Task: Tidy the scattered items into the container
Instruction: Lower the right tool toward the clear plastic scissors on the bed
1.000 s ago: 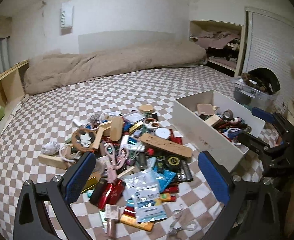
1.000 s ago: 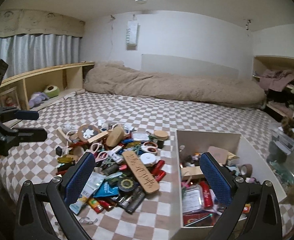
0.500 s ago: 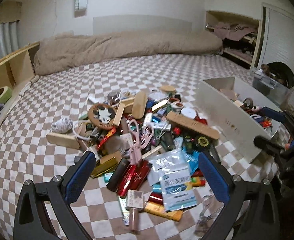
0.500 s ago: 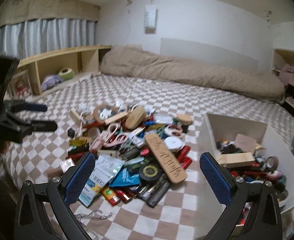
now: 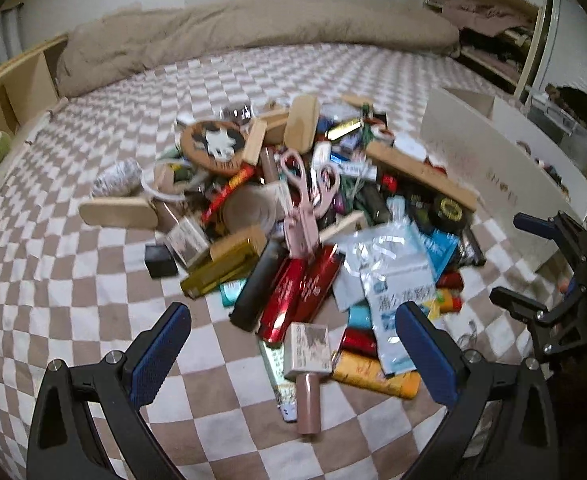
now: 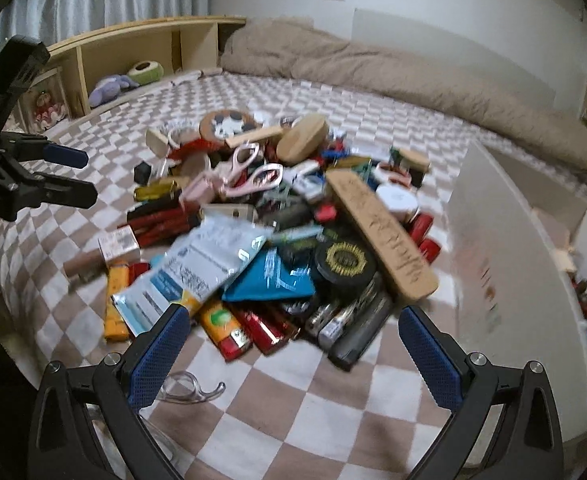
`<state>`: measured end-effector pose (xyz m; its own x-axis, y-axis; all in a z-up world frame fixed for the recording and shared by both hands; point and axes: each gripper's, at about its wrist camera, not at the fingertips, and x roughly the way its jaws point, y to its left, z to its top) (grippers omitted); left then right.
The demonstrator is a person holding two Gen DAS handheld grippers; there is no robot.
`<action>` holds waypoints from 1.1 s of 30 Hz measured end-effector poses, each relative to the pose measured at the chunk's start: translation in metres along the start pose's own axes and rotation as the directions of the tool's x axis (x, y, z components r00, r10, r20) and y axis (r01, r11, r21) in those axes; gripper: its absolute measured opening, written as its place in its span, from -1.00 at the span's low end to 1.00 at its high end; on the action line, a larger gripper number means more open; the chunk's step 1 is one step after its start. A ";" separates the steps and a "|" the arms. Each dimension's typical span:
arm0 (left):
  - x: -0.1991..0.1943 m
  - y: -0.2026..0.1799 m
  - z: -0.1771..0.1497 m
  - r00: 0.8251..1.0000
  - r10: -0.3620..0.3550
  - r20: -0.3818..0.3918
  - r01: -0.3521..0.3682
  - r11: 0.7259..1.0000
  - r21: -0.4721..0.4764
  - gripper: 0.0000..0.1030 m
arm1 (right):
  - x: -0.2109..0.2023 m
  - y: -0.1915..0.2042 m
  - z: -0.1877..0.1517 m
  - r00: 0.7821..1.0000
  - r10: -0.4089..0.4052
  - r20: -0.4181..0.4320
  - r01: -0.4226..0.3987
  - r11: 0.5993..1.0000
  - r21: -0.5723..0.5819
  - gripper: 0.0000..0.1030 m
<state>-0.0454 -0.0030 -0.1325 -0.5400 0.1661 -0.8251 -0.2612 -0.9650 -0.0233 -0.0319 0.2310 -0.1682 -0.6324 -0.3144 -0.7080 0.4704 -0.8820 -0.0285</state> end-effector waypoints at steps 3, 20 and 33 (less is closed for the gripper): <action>0.012 0.003 -0.013 0.998 -0.014 -0.053 0.015 1.000 0.006 0.99 | 0.009 -0.001 -0.006 0.999 0.023 -0.030 -0.023 1.000 0.016 1.00; 0.034 0.005 -0.056 0.988 0.054 -0.147 -0.041 0.995 0.093 0.99 | 0.019 0.022 -0.032 0.966 0.235 -0.104 -0.228 0.971 0.072 1.00; 0.045 0.000 -0.058 0.963 0.225 -0.146 -0.194 0.960 0.200 1.00 | 0.008 0.067 -0.044 0.955 0.284 -0.083 -0.287 0.957 -0.031 1.00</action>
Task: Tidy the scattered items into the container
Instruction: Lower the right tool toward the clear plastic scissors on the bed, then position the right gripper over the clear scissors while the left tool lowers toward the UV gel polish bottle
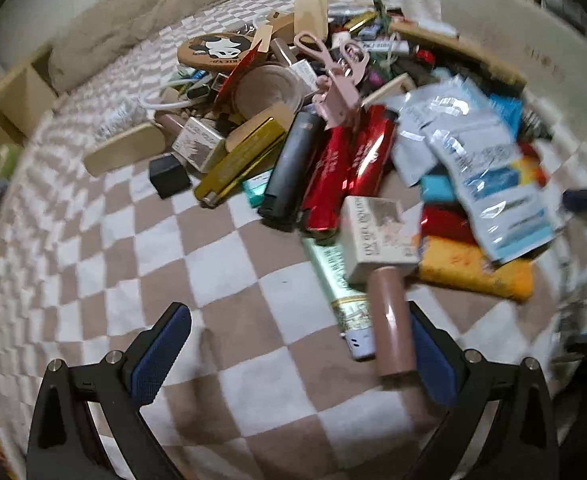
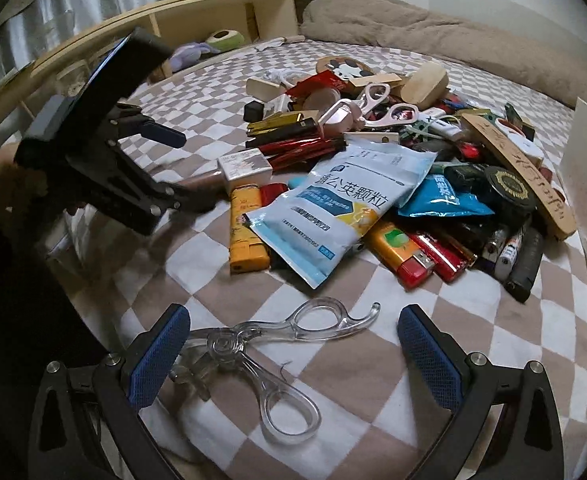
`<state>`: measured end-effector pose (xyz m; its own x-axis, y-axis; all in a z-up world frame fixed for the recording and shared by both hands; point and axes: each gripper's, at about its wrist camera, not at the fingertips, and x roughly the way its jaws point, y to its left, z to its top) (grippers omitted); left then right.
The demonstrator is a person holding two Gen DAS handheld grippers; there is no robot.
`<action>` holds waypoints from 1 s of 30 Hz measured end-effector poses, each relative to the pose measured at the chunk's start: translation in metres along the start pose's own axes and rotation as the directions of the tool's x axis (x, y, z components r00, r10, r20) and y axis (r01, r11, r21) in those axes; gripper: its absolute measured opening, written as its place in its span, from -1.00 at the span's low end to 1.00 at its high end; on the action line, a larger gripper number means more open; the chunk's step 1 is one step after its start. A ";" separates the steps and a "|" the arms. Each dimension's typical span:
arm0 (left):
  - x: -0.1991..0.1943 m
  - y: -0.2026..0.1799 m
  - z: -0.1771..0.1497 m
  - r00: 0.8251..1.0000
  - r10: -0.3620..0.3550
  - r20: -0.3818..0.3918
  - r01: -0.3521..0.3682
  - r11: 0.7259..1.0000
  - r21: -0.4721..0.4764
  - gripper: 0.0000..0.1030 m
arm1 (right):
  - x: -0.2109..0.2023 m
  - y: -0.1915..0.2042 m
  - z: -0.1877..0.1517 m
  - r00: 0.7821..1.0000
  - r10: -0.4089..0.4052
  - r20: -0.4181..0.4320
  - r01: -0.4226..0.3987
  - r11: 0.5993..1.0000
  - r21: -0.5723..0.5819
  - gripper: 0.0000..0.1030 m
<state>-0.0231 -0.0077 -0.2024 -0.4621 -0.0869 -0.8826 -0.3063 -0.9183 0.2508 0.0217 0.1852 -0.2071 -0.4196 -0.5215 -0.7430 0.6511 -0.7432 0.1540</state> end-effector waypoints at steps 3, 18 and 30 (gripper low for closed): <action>0.000 0.003 0.000 1.000 0.027 0.005 -0.027 1.000 -0.007 1.00 | 0.000 -0.002 -0.001 1.000 -0.010 0.010 0.009 1.000 0.010 1.00; 0.026 0.062 0.011 0.989 0.139 -0.041 -0.145 0.969 -0.202 1.00 | -0.001 0.002 0.001 0.999 -0.051 -0.002 0.051 0.999 -0.010 1.00; 0.048 0.111 0.021 0.993 0.114 -0.041 -0.120 0.899 -0.421 1.00 | -0.002 0.014 -0.002 0.998 -0.068 -0.018 0.067 0.997 -0.037 1.00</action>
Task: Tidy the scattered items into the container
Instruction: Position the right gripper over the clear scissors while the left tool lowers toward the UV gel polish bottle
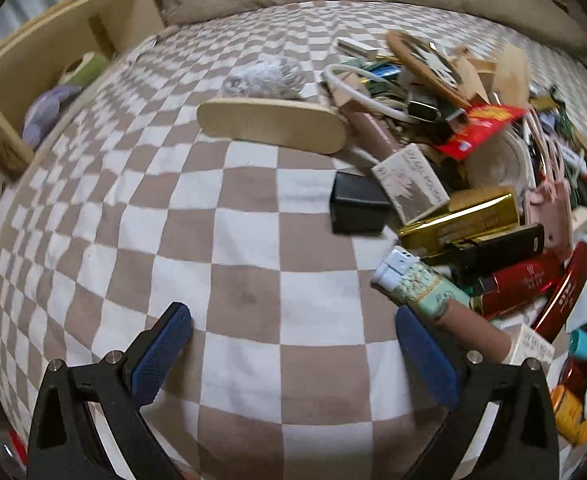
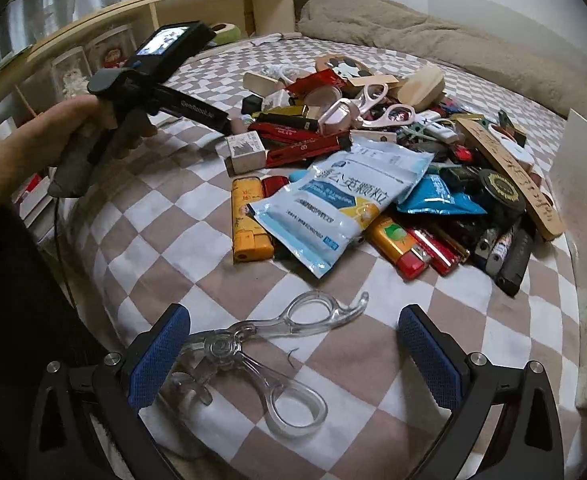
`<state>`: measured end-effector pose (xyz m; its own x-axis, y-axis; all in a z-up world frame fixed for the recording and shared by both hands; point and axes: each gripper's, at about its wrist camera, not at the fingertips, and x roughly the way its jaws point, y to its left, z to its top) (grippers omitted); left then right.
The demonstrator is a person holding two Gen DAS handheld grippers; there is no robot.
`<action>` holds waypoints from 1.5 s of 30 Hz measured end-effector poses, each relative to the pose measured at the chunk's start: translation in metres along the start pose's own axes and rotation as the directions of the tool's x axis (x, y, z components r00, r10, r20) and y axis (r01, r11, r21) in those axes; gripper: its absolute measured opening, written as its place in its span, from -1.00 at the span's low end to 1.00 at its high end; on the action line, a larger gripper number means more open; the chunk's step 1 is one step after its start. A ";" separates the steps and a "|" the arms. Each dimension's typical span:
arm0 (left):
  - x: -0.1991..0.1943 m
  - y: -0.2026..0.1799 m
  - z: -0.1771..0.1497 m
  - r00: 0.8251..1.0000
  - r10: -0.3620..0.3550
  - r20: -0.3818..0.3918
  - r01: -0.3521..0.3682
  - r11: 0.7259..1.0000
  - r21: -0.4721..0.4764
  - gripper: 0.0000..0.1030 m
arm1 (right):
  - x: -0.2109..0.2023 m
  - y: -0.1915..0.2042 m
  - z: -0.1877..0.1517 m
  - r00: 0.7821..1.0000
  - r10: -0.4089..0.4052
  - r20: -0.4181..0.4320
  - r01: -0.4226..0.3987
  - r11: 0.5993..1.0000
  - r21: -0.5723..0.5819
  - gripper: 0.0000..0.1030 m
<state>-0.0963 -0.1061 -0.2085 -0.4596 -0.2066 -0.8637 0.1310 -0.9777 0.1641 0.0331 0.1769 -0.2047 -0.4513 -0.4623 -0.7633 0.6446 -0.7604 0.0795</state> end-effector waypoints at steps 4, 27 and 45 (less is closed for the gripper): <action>-0.014 0.008 -0.003 0.998 -0.059 -0.005 0.059 0.997 -0.045 1.00 | -0.007 0.007 -0.001 1.000 -0.003 0.023 0.004 0.999 -0.049 1.00; -0.048 -0.083 -0.030 0.938 -0.346 -0.033 0.346 0.922 0.175 1.00 | -0.006 0.016 0.000 0.968 0.151 -0.200 -0.166 0.985 -0.056 1.00; -0.028 -0.067 -0.005 0.915 -0.403 -0.006 0.389 0.879 0.276 1.00 | -0.001 0.012 -0.005 0.969 0.160 -0.189 -0.165 0.986 -0.012 1.00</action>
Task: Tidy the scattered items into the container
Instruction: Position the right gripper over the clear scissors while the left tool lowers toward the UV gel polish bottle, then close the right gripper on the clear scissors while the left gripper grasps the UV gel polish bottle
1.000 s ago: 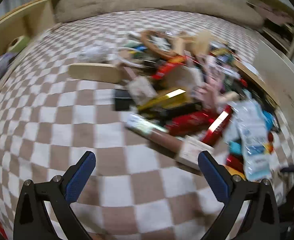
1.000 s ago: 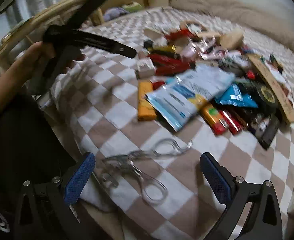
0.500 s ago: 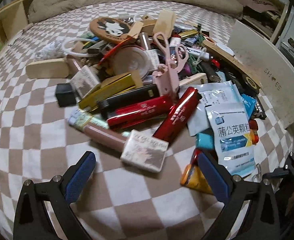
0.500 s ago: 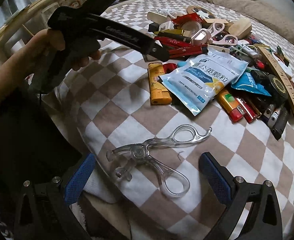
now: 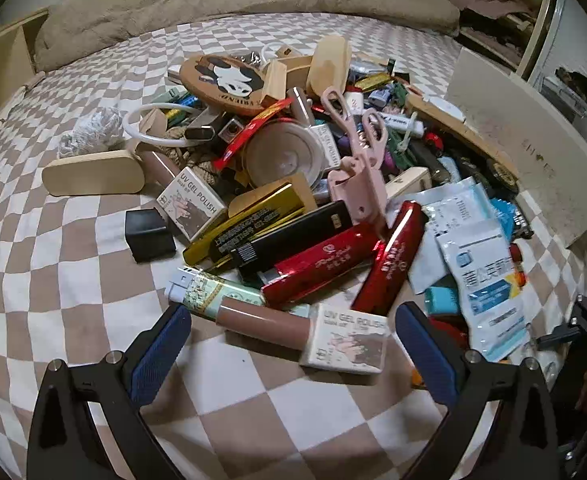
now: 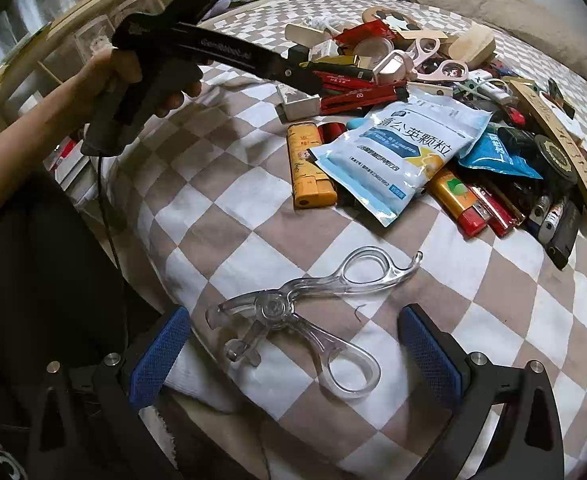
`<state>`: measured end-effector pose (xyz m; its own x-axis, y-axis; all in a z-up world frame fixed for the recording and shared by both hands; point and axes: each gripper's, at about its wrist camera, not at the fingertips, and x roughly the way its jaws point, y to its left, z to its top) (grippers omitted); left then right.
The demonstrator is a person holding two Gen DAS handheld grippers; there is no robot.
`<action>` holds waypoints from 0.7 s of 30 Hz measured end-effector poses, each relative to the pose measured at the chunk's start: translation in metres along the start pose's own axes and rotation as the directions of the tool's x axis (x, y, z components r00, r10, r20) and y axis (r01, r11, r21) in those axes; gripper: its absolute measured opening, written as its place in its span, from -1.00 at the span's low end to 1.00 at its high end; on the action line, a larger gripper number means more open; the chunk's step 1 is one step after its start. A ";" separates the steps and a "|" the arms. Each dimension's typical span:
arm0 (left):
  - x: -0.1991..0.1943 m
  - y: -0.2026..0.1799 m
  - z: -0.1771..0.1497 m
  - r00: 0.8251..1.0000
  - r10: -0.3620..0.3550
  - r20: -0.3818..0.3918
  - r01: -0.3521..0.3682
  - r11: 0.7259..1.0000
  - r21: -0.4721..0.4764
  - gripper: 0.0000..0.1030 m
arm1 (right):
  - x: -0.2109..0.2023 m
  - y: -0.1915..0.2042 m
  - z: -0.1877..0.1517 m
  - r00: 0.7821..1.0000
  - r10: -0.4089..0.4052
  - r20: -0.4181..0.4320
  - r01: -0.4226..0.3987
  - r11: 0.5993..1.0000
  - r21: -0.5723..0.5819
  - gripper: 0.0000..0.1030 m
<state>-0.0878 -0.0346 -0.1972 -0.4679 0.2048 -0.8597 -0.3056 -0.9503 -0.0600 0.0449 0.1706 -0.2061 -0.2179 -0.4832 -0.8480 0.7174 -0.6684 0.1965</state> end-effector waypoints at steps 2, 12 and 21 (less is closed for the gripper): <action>0.003 -0.002 -0.001 1.000 0.010 0.001 -0.010 1.000 0.013 1.00 | 0.000 0.000 0.002 1.000 -0.001 0.005 0.001 1.000 0.010 1.00; 0.006 -0.025 -0.005 0.997 0.069 0.024 -0.071 0.990 0.123 0.99 | 0.010 0.017 -0.003 0.990 -0.141 0.020 0.141 0.989 -0.043 1.00; 0.008 -0.023 -0.009 0.998 0.059 0.013 -0.060 0.992 0.112 0.99 | 0.006 0.011 -0.004 0.986 -0.161 0.035 0.162 0.985 -0.050 0.48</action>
<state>-0.0774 -0.0134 -0.2071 -0.4960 0.1518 -0.8550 -0.3681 -0.9285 0.0487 0.0539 0.1628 -0.2105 -0.3532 -0.3886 -0.8510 0.7044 -0.7091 0.0314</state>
